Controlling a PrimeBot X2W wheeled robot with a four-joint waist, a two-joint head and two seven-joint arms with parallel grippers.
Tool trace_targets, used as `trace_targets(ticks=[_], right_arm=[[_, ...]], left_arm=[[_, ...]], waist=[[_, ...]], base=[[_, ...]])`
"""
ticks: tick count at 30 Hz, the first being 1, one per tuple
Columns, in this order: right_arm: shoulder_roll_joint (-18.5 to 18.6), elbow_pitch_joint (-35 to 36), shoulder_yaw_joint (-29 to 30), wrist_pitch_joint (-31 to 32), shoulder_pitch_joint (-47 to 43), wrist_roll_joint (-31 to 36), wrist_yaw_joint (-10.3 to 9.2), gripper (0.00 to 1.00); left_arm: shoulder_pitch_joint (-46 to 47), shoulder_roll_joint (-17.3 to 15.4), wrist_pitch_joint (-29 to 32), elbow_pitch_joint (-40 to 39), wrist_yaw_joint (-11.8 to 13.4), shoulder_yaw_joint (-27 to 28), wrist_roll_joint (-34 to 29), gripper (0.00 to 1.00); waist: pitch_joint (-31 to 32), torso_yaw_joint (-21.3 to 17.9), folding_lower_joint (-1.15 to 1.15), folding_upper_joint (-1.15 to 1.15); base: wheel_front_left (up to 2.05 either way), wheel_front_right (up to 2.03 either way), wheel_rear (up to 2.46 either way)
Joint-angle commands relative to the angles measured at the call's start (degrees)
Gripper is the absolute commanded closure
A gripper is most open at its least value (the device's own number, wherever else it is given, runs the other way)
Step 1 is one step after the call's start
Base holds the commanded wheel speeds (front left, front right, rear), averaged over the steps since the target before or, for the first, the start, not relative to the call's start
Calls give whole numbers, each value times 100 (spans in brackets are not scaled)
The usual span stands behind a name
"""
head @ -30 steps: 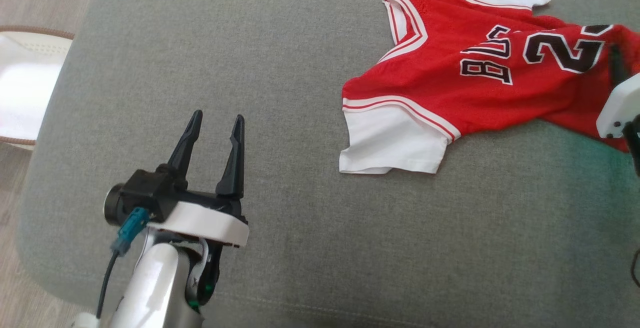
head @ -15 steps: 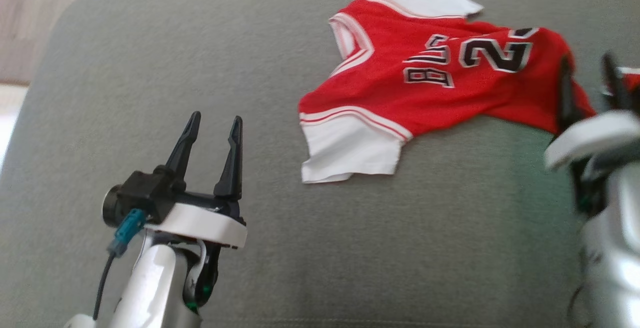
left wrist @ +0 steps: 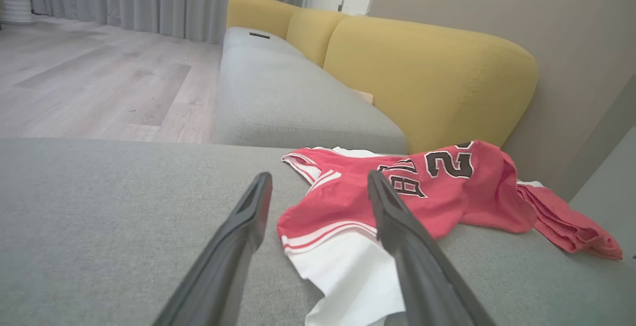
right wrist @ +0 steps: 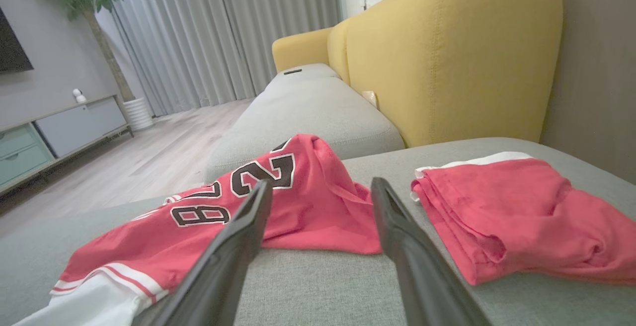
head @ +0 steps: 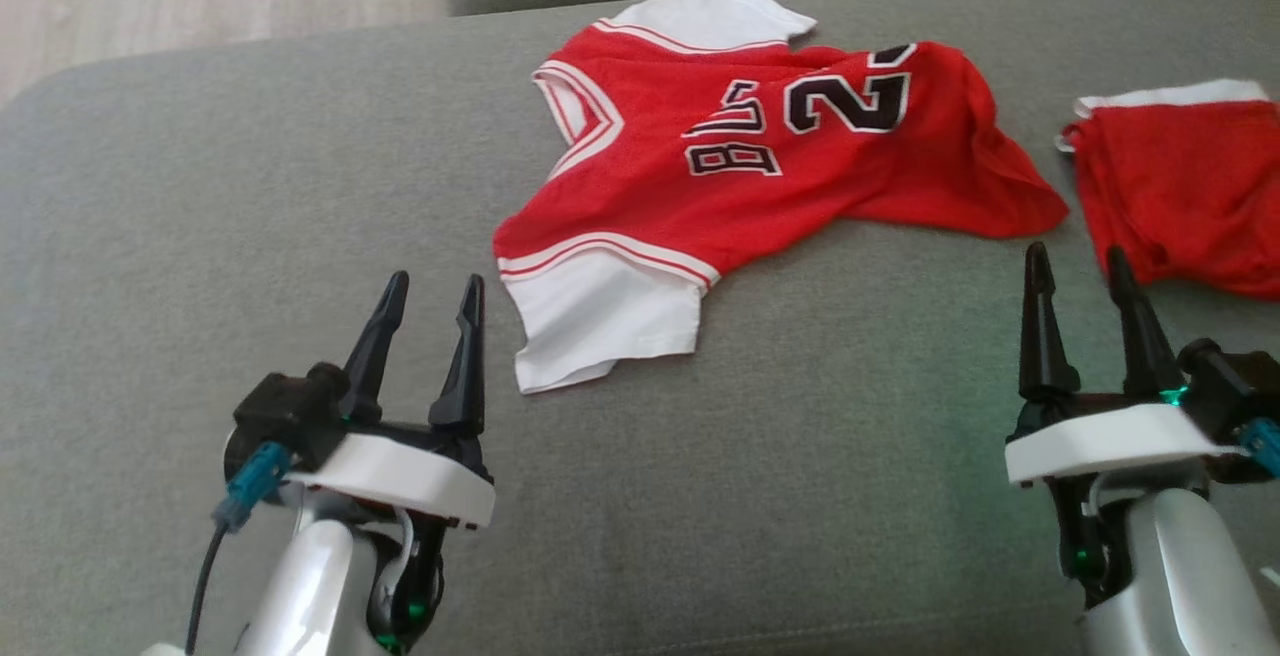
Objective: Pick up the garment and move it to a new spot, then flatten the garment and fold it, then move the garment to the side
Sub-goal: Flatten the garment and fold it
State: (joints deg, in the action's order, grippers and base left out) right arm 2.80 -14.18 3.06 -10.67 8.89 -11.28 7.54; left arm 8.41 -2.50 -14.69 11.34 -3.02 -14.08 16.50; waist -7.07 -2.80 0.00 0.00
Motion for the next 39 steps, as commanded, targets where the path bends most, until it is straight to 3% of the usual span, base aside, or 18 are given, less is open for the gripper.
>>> trace_targets(ticks=[1, 6, 10, 21, 28, 29, 30, 36, 39], right_arm=[[12, 277, -176, -71, 157, -95, -5, 0], [10, 434, -148, -46, 212, -131, -5, 0], [9, 463, -147, -19, 202, -133, -5, 0], [9, 445, -281, -11, 245, -206, -5, 0], [9, 352, -228, 14, 277, -151, -5, 0], [9, 322, -213, 26, 305, -126, -5, 0], [9, 284, -189, 56, 336, -84, -5, 0], [8, 29, 101, 247, 517, 161, -5, 0], [8, -53, 209, 299, 591, 232, -5, 0]], left_arm=[[207, -38, -30, -112, 1, 143, 28, 0], [370, -38, -30, 184, -40, -19, 21, 0], [569, -38, -30, 885, -51, -325, -74, 0], [1299, -49, 95, 2619, 319, -580, -190, 0], [1590, -46, 142, 3374, 104, -789, -154, 0], [1616, -45, 135, 3417, 56, -814, -129, 74], [1641, -44, 118, 3440, 17, -843, -110, 100], [1745, -40, -15, 3100, 2, -814, 48, 100], [1687, -40, -26, 2433, 70, -620, 54, 100]], waist=[[-38, -87, 0, 0], [-152, -178, 0, 0], [-237, -240, 0, 0], [-399, -459, 0, 0], [-439, -528, 0, 0], [-442, -519, 0, 0], [-441, -501, 0, 0], [-439, -297, 0, 0], [-446, -190, 0, 0]], base=[[0, 0, 0], [0, 0, 0], [0, 0, 0], [0, 0, 0], [0, 0, 0], [0, 0, 0], [0, 0, 0], [0, 0, 0], [0, 0, 0]])
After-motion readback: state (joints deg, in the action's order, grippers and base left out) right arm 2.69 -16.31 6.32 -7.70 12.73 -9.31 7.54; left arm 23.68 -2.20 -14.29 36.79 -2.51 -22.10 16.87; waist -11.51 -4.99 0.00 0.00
